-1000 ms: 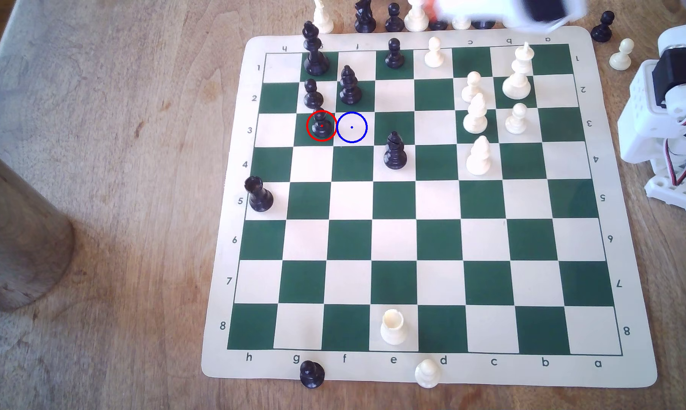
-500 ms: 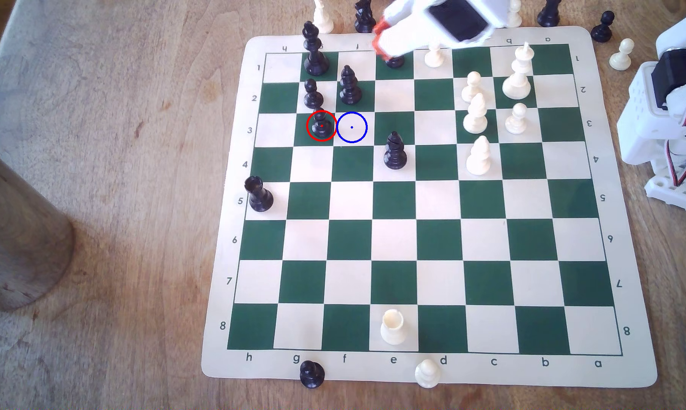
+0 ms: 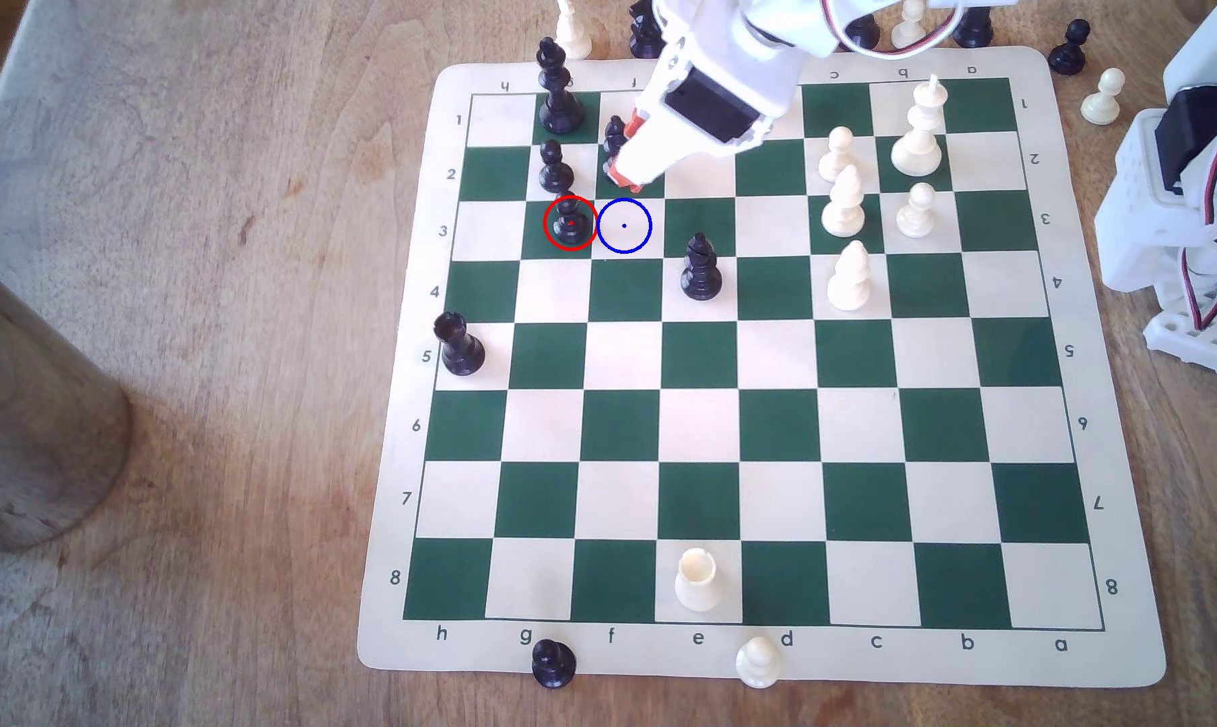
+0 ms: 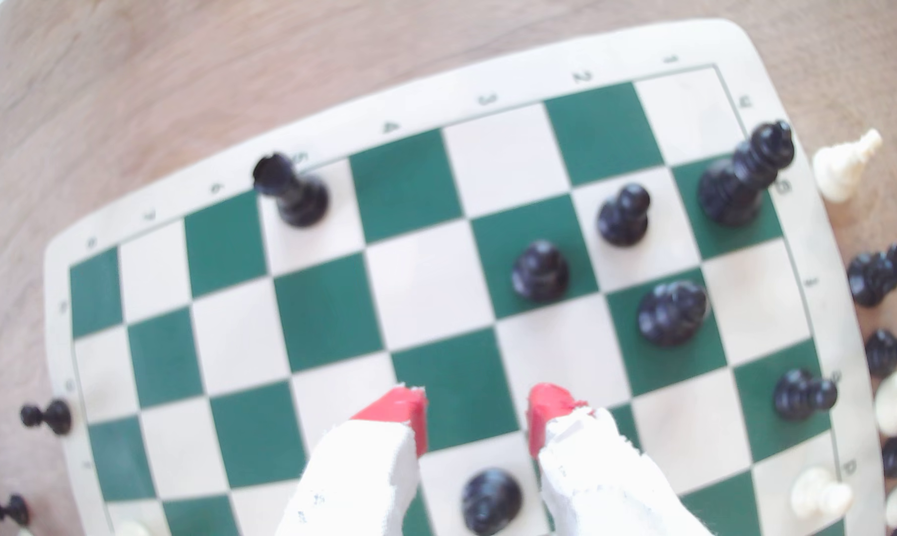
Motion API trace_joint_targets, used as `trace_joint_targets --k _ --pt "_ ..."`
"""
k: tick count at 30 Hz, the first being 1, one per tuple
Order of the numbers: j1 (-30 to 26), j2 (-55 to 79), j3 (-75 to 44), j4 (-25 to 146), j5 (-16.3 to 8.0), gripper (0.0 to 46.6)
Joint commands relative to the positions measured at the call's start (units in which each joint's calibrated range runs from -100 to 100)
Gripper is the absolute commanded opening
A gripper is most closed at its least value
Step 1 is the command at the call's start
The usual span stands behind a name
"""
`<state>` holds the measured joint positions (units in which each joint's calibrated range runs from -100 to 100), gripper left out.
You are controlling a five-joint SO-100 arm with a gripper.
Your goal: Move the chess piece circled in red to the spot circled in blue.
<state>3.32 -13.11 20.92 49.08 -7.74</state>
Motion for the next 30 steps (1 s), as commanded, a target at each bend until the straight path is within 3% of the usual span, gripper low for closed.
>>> trace_joint_targets --k 1,12,30 --pt "0.5 1.7 -7.9 -1.6 -0.7 10.9" --pt "2.2 11.8 -14.0 -2.0 -1.1 14.3" --pt "2.3 23.2 -22.3 -3.8 -1.4 13.2"
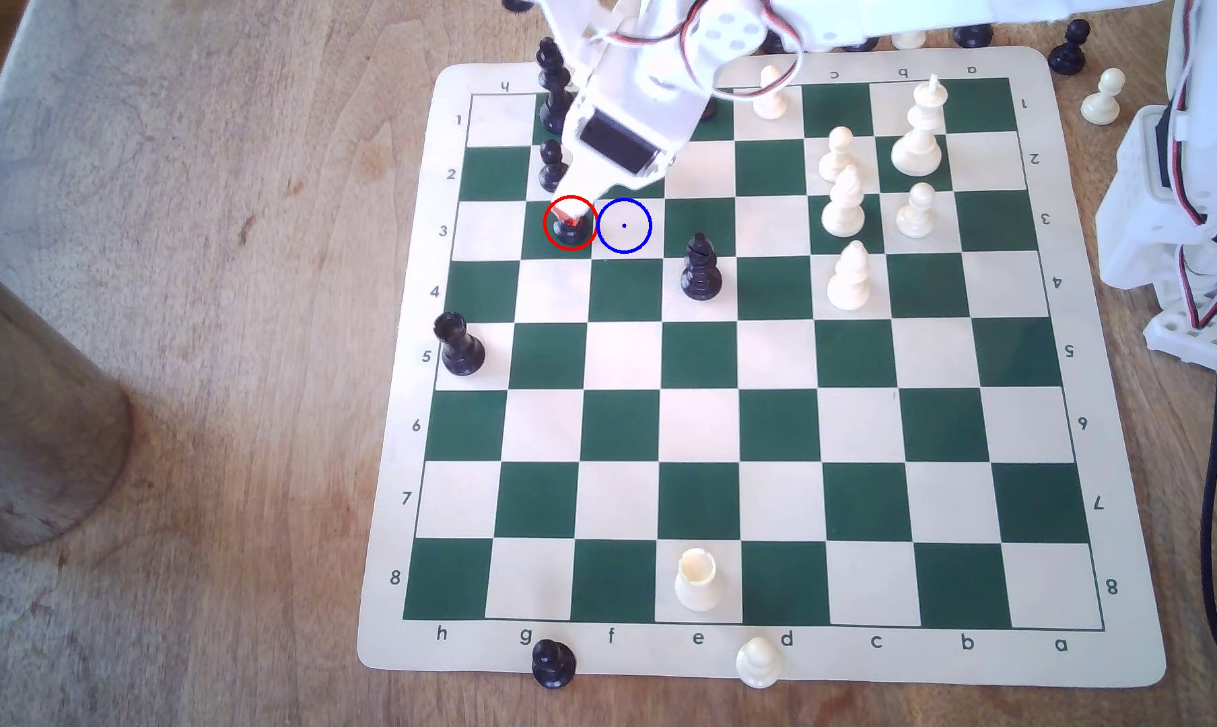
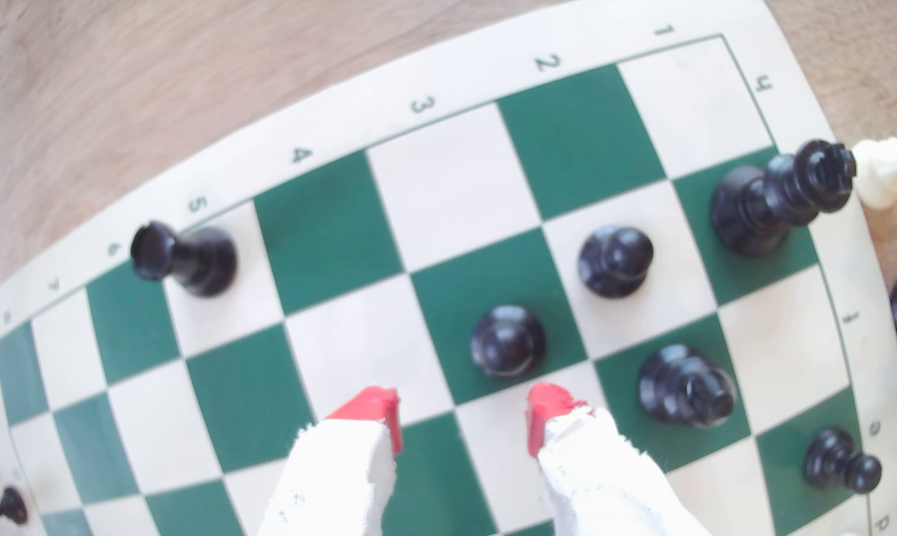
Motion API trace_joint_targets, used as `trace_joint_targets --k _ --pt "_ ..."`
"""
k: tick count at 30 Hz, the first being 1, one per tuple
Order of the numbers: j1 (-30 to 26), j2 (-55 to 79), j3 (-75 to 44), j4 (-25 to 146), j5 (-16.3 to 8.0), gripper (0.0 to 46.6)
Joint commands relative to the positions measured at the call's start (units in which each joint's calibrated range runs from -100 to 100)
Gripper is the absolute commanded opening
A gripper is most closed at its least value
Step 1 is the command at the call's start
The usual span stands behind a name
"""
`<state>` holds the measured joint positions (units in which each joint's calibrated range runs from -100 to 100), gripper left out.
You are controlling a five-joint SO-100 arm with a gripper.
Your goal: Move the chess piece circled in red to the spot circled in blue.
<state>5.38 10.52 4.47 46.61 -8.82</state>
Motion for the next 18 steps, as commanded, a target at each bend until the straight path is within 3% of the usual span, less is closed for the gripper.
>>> trace_joint_targets --k 1,18 --pt "0.4 -0.1 -6.0 -1.4 -0.3 13.2" --pt "1.5 6.1 -9.7 -2.1 -0.3 13.5"
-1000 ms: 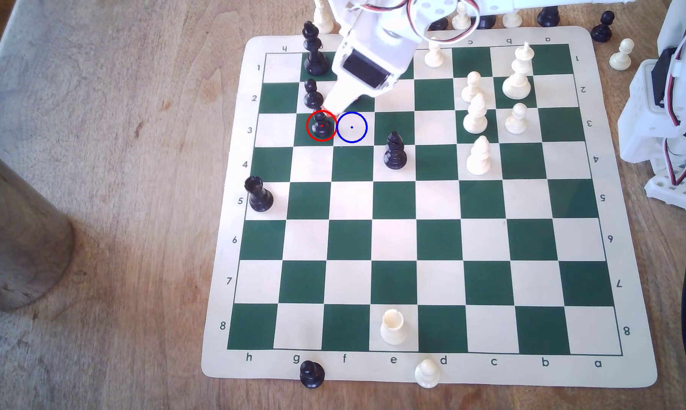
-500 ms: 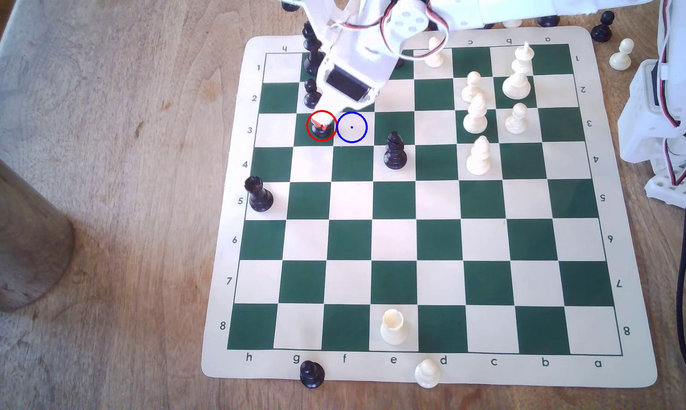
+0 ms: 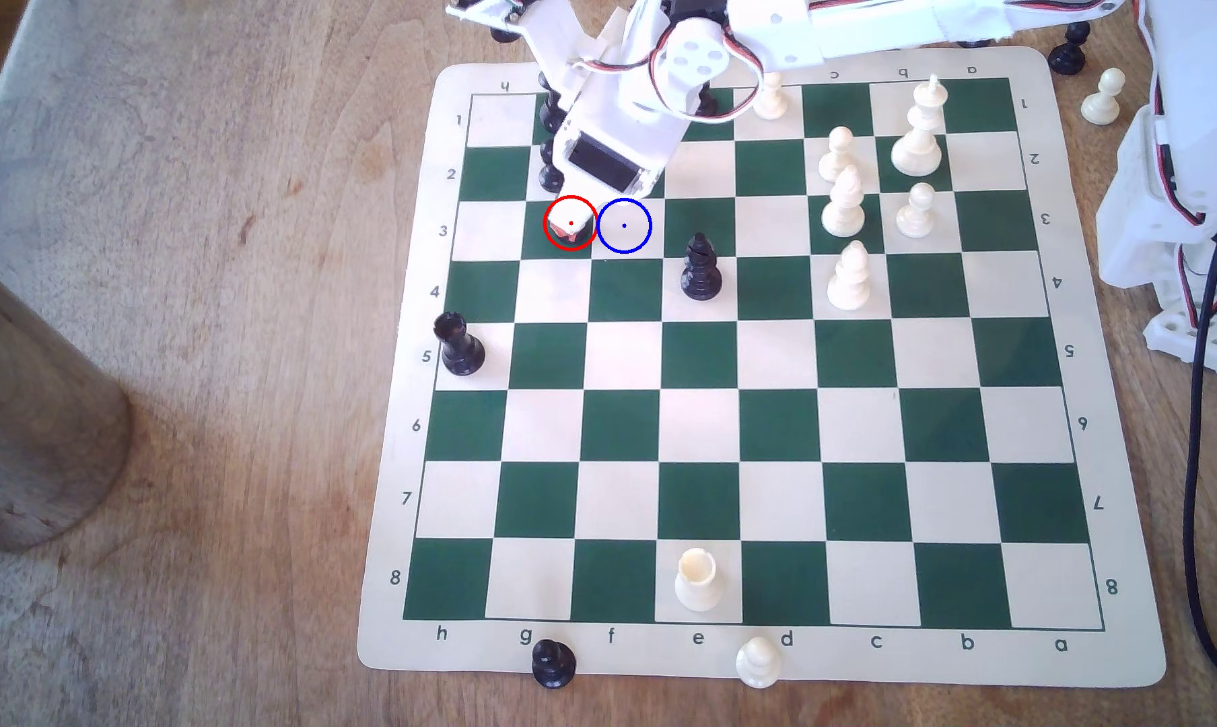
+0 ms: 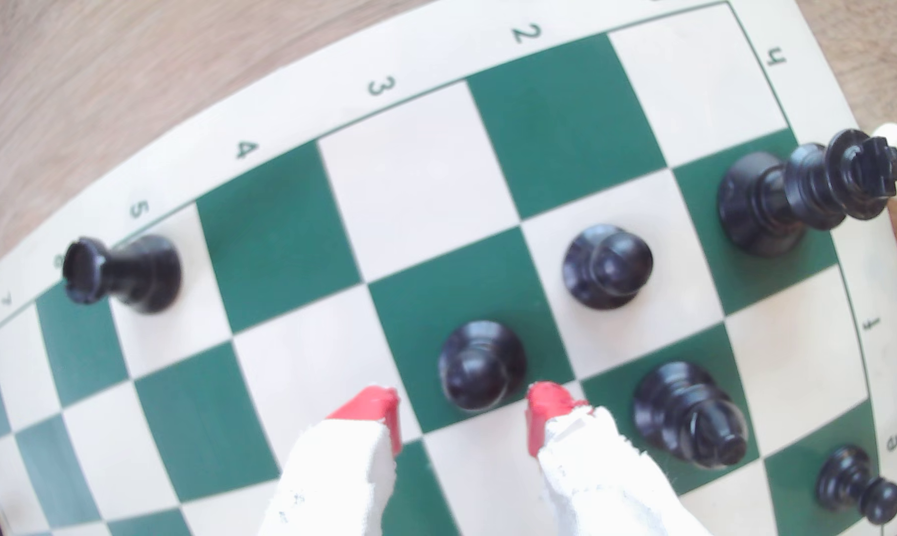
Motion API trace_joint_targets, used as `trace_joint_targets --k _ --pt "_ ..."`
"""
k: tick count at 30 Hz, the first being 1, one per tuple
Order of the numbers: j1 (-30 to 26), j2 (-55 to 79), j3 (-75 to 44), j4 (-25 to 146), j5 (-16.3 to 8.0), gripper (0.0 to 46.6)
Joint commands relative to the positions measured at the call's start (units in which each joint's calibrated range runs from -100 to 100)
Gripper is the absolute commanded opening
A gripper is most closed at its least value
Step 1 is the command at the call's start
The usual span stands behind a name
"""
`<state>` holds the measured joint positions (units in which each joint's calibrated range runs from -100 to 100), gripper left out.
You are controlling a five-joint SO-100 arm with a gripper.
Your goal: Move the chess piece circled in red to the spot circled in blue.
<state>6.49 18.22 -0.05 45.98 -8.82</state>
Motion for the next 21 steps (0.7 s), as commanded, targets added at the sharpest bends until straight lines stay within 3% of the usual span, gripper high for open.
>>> trace_joint_targets --k 1,21 --pt "0.4 -1.4 -5.2 -1.7 -0.3 13.5" --pt "-0.3 1.2 -6.9 -3.1 -0.4 12.2"
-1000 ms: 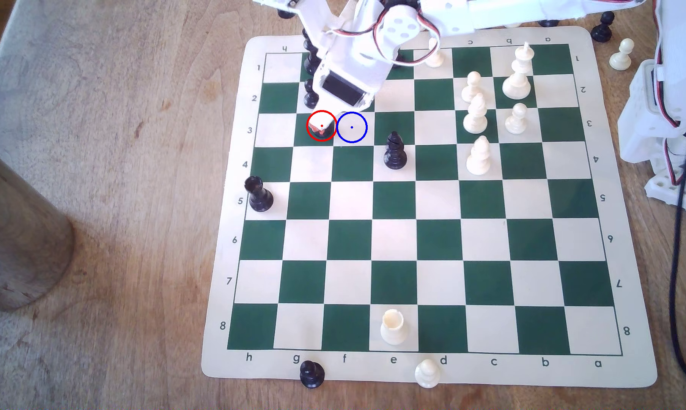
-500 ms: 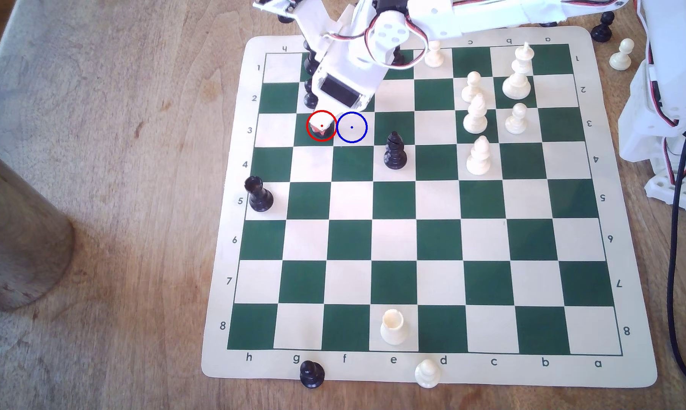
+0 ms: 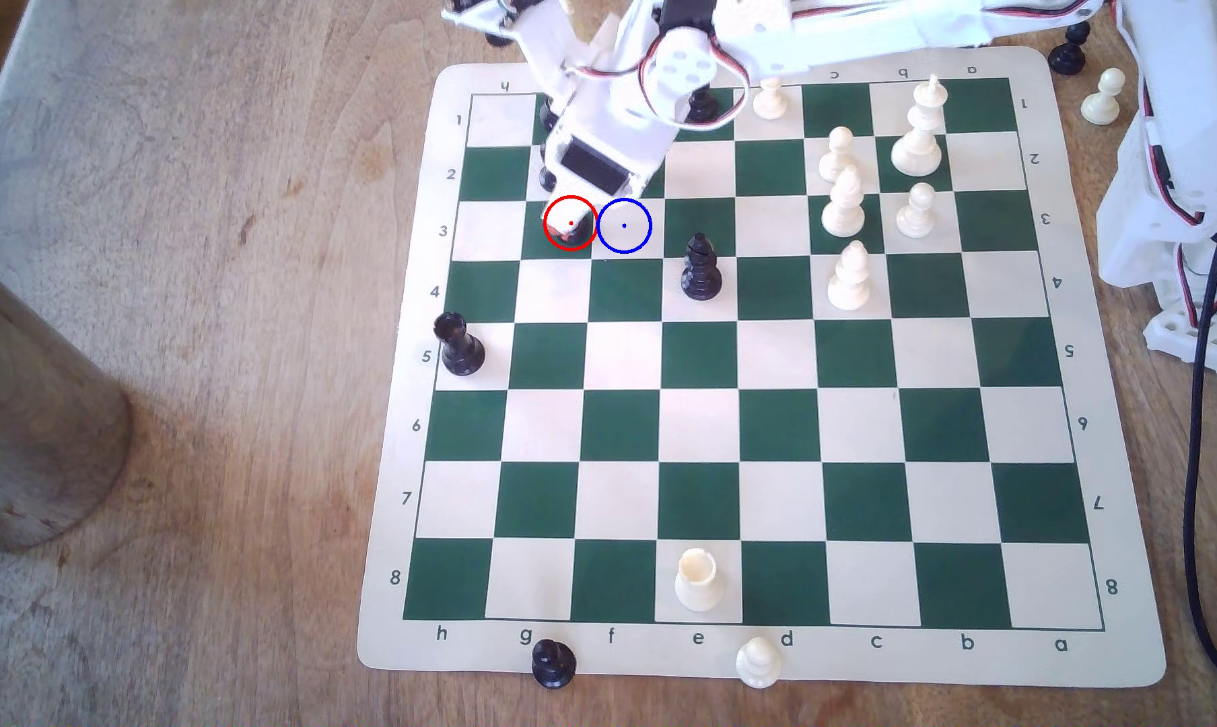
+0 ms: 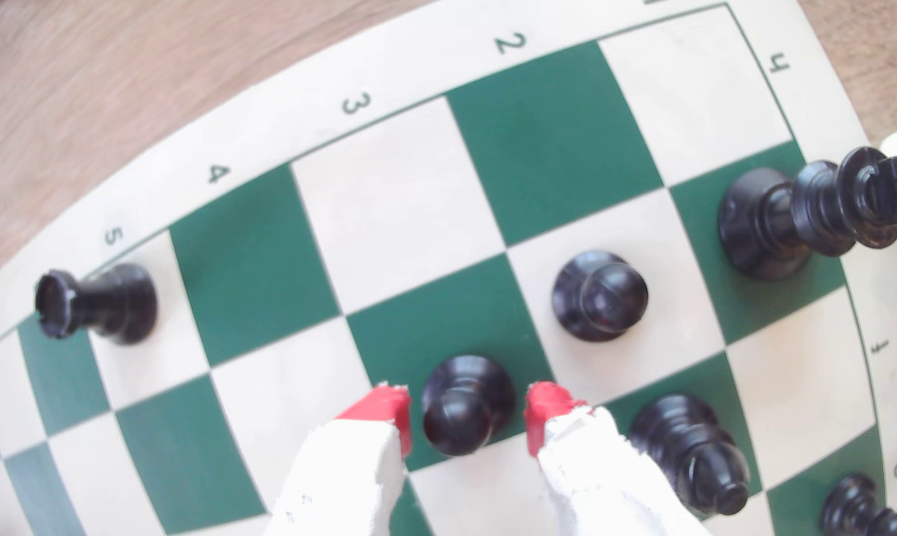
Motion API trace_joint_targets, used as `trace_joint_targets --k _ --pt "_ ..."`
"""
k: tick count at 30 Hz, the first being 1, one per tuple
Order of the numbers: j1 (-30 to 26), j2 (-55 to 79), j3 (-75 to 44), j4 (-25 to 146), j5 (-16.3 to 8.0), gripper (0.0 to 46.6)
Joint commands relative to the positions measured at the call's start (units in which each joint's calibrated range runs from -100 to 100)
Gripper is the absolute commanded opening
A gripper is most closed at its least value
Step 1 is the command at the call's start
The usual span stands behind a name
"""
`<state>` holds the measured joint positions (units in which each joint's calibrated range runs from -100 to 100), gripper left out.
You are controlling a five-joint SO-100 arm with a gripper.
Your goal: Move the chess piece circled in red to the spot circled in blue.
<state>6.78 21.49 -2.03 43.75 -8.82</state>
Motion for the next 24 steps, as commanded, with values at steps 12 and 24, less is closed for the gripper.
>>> trace_joint_targets --k 12,24 --pt "-1.1 -1.9 -4.9 -1.6 -0.8 0.2" --pt "0.0 -9.5 -3.6 -3.0 -2.7 0.2"
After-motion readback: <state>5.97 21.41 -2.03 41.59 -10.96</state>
